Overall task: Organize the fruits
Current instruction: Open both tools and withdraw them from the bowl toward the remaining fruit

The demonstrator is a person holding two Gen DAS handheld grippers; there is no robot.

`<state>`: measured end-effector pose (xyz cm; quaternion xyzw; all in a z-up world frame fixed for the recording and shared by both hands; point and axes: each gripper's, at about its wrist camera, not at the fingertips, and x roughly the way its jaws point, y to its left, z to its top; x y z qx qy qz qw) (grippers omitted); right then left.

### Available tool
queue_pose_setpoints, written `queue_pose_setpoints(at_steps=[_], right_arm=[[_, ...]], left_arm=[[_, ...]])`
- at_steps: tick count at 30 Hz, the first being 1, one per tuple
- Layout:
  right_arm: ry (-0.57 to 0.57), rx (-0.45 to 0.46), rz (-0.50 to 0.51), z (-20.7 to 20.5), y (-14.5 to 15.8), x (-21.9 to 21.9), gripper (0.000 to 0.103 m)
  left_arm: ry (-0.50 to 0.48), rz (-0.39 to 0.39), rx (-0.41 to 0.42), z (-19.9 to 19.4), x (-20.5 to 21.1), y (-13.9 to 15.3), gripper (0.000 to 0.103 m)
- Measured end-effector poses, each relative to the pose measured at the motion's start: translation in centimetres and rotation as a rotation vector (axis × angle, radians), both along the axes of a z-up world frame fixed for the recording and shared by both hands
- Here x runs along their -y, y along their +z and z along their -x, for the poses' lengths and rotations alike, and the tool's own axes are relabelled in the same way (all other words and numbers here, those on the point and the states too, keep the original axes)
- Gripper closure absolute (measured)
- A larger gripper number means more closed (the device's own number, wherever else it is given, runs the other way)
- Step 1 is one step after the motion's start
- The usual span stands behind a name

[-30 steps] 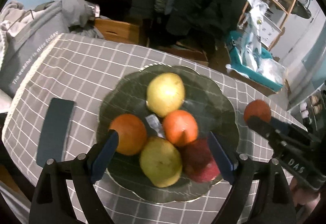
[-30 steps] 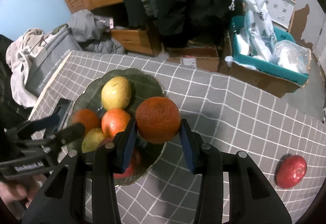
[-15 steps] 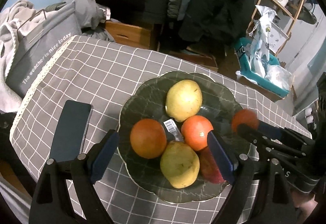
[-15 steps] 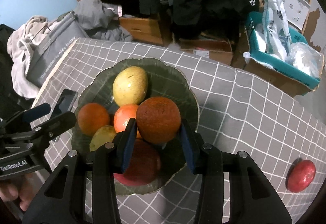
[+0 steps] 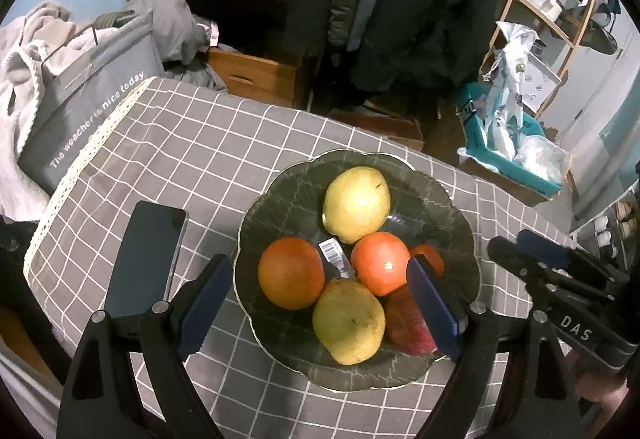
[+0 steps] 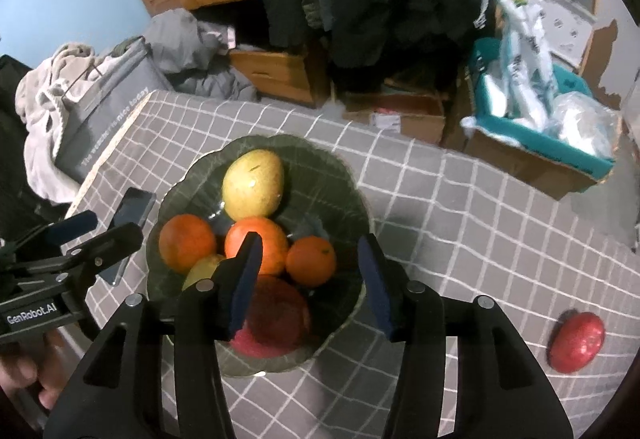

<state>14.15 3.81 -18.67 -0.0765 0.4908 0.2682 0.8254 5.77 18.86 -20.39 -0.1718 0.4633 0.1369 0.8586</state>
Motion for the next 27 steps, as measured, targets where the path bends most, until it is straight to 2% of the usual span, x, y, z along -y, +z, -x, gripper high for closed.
queue_pose_setpoints(at_steps=[4, 9, 15, 20, 27], right_arm=[[-0.019, 0.052, 0.005, 0.4, 1.9, 1.1, 0.045], [-0.048, 0.12, 0.01, 1.1, 4.2, 2.5, 0.034], [-0.081, 0.183, -0.007, 1.9, 7.1, 4.5, 0.028], [-0.106, 0.24, -0.012, 2.8, 9.4, 6.1, 0.022], [-0.132, 0.306, -0.008, 4.3, 11.9, 8.4, 0.021]], left_arm=[[-0.017, -0.009, 0.018, 0.2, 0.8, 1.1, 0.013], [-0.042, -0.009, 0.048, 0.6, 1.8, 2.6, 0.013], [-0.064, -0.043, 0.101, 1.1, 3.1, 4.8, 0.005], [-0.081, -0.056, 0.141, 1.4, 4.3, 6.6, 0.002], [-0.111, -0.086, 0.177, 1.8, 6.2, 8.4, 0.001]])
